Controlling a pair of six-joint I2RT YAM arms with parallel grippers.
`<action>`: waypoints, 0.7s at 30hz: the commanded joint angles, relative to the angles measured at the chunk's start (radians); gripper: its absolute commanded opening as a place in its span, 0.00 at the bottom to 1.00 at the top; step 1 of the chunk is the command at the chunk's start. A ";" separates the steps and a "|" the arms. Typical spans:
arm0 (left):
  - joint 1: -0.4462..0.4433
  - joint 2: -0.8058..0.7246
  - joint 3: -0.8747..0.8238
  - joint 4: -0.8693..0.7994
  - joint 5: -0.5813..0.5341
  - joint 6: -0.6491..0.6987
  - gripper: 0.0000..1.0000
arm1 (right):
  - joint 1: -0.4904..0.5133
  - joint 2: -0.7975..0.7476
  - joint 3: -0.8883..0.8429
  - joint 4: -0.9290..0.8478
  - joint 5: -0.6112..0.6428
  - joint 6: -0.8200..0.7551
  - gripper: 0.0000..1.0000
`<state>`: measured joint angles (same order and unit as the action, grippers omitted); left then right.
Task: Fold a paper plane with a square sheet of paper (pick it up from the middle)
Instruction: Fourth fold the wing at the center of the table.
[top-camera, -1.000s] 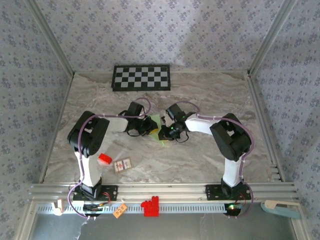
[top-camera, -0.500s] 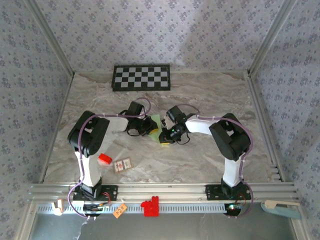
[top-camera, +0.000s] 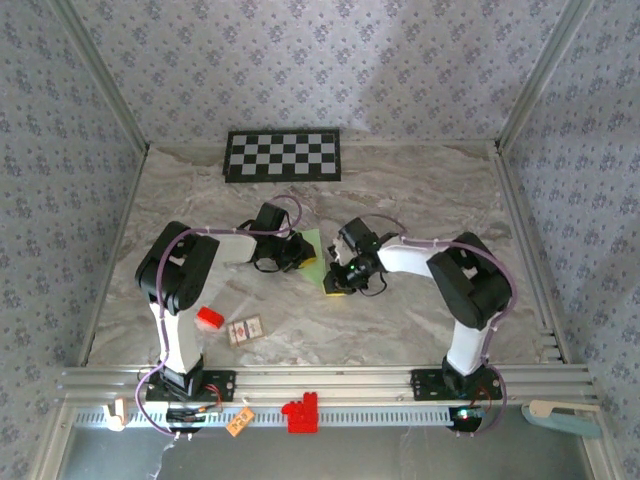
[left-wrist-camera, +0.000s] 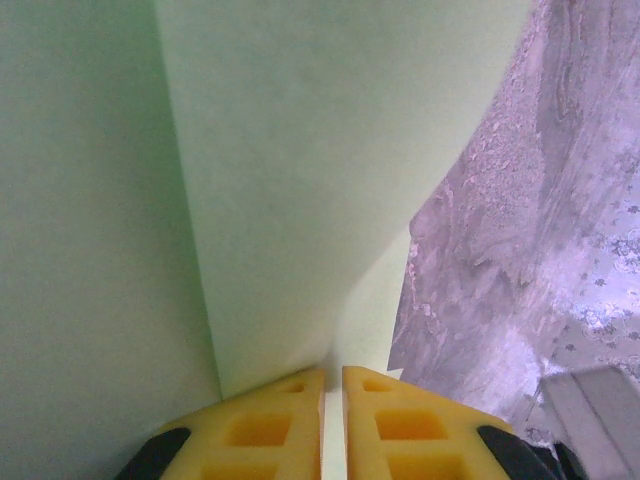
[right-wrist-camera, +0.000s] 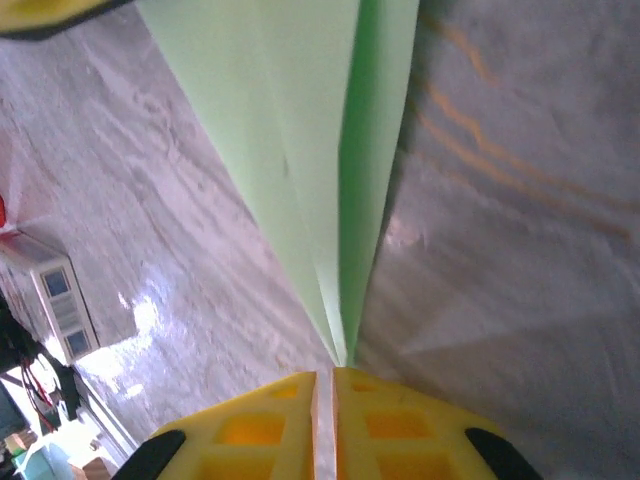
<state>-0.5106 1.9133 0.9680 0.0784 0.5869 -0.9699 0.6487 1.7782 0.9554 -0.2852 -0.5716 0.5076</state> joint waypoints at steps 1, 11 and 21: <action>0.001 0.053 -0.026 -0.124 -0.071 -0.005 0.14 | -0.005 -0.112 0.008 0.002 0.061 -0.014 0.14; -0.001 0.040 -0.026 -0.103 -0.053 -0.051 0.14 | 0.014 0.012 0.104 0.019 0.149 -0.004 0.09; -0.001 0.031 -0.024 -0.092 -0.039 -0.058 0.14 | 0.014 0.107 0.115 0.011 0.139 -0.006 0.08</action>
<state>-0.5106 1.9129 0.9680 0.0826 0.5873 -1.0092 0.6598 1.8637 1.0523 -0.2508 -0.4557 0.5079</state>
